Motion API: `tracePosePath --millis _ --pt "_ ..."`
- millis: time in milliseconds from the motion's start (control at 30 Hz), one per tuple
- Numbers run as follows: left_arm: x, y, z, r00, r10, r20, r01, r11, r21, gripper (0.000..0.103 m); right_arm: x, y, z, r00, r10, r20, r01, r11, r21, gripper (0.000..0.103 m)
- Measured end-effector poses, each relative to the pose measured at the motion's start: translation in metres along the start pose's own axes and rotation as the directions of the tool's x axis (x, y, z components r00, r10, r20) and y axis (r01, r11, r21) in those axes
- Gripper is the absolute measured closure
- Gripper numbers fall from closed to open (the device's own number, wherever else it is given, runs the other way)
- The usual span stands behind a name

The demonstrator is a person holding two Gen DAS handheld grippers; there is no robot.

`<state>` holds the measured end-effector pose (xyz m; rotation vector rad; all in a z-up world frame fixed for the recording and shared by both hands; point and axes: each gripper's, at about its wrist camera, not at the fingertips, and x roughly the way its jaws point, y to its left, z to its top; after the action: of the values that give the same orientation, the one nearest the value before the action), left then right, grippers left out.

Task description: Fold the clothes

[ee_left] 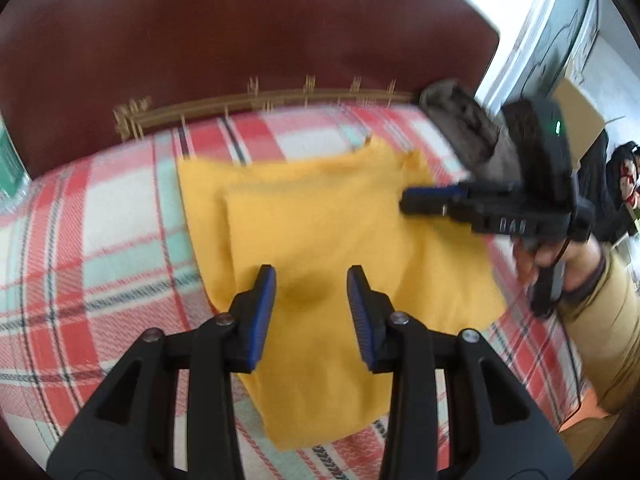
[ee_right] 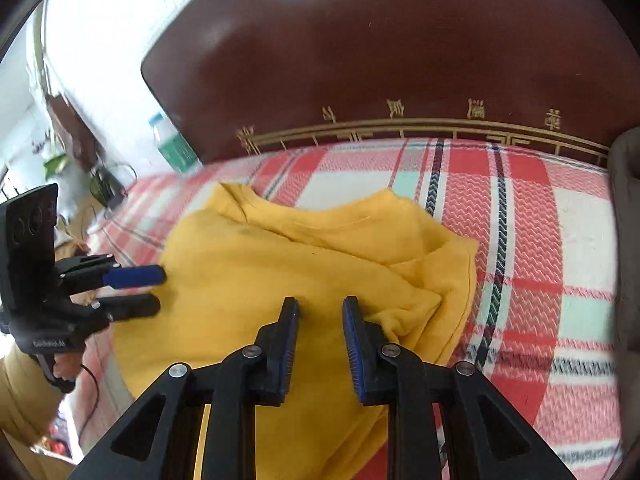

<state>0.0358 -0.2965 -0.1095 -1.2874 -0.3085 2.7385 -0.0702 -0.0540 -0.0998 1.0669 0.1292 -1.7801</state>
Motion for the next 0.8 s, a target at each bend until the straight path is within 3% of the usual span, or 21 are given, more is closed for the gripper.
tracePosePath --millis 100,200,267,333,367,467,633,800 --pt "-0.005 0.004 0.010 0.999 -0.013 0.041 0.013 1.000 -0.008 0.052 -0.021 0.008 -0.005 0.993 0.069 0.093 -0.072 0.997 0.033 0.060" --pt "0.016 0.009 0.017 1.000 0.017 0.004 -0.017 0.999 -0.037 0.052 -0.023 0.009 -0.008 0.975 0.149 0.166 -0.160 0.985 0.058 0.054" --pt "0.036 0.018 0.019 0.998 0.036 -0.042 -0.039 0.996 -0.083 0.052 -0.007 -0.001 -0.011 0.983 0.115 0.145 -0.130 0.987 0.097 0.054" --pt "0.055 0.030 0.019 0.996 0.033 -0.086 -0.045 0.990 -0.135 0.049 0.010 -0.019 -0.015 0.981 0.146 0.129 -0.168 0.969 0.181 0.054" --pt "0.060 0.035 0.018 0.996 0.022 -0.089 -0.036 0.986 -0.163 0.046 0.010 -0.025 -0.018 0.970 0.184 0.159 -0.214 0.955 0.205 0.053" --pt "0.058 0.040 0.018 0.998 0.008 -0.066 -0.022 0.979 -0.203 0.046 0.010 -0.042 -0.027 0.924 0.286 0.252 -0.350 0.899 0.263 0.047" --pt "0.039 0.034 0.009 0.998 0.061 -0.007 -0.061 0.970 -0.236 0.046 0.005 -0.046 -0.030 0.903 0.329 0.276 -0.400 0.878 0.264 0.039" --pt "0.009 0.039 -0.009 0.994 0.096 0.058 -0.072 0.941 -0.331 0.046 -0.011 -0.045 -0.031 0.890 0.350 0.291 -0.424 0.870 0.251 0.030"
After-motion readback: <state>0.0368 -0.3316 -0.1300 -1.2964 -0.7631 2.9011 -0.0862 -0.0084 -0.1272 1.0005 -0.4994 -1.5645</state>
